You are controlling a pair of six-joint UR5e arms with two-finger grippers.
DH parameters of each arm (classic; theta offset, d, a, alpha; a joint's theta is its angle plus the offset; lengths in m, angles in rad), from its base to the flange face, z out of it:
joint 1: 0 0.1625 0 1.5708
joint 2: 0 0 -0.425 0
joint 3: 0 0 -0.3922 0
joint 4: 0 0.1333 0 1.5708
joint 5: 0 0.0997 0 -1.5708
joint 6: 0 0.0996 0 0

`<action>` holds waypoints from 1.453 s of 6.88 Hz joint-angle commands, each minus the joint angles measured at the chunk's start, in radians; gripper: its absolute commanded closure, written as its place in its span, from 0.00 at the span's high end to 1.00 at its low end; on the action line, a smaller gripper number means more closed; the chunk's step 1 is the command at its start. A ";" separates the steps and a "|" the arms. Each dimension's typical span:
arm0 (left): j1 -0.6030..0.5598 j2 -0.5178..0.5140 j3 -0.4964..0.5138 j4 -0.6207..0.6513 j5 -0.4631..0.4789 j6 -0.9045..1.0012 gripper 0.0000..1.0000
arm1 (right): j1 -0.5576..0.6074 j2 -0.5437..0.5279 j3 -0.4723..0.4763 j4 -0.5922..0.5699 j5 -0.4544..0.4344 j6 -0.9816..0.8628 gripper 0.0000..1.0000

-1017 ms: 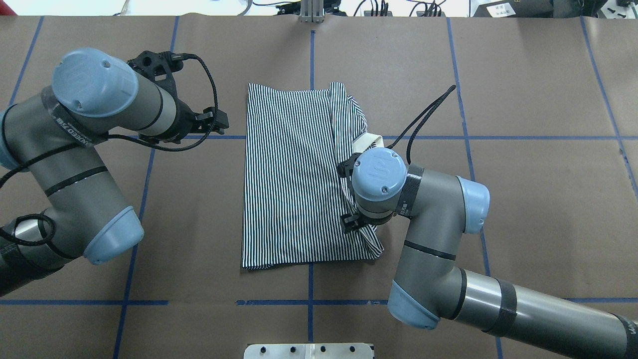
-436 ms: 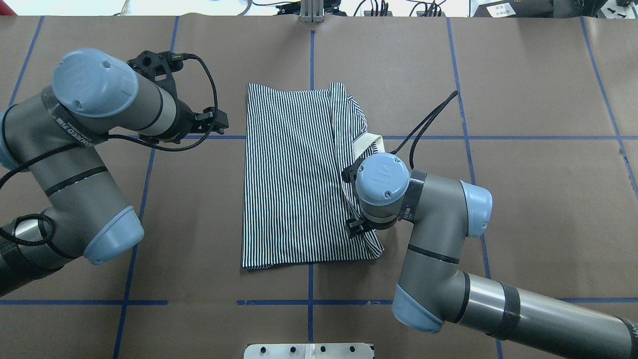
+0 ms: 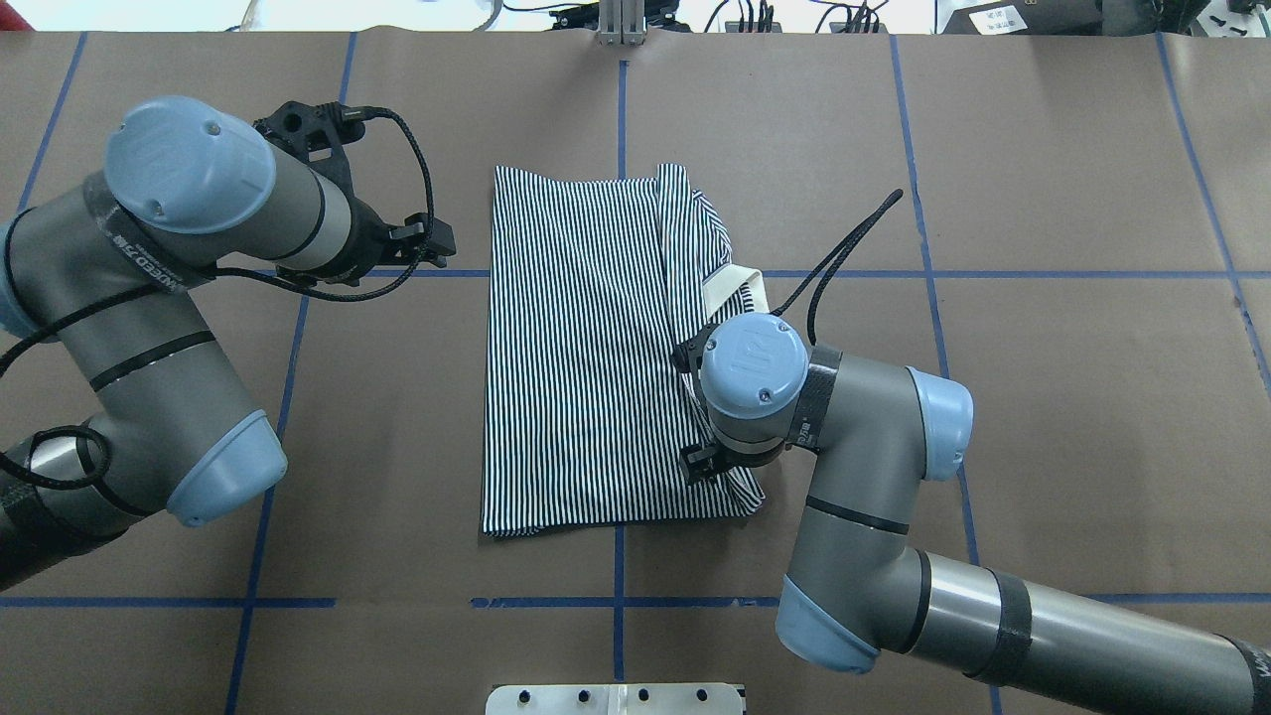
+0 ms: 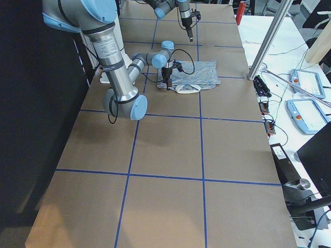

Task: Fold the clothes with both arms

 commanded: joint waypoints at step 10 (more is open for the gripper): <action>0.001 -0.007 -0.009 0.003 -0.001 -0.008 1.00 | 0.085 -0.166 0.198 -0.091 0.011 -0.013 1.00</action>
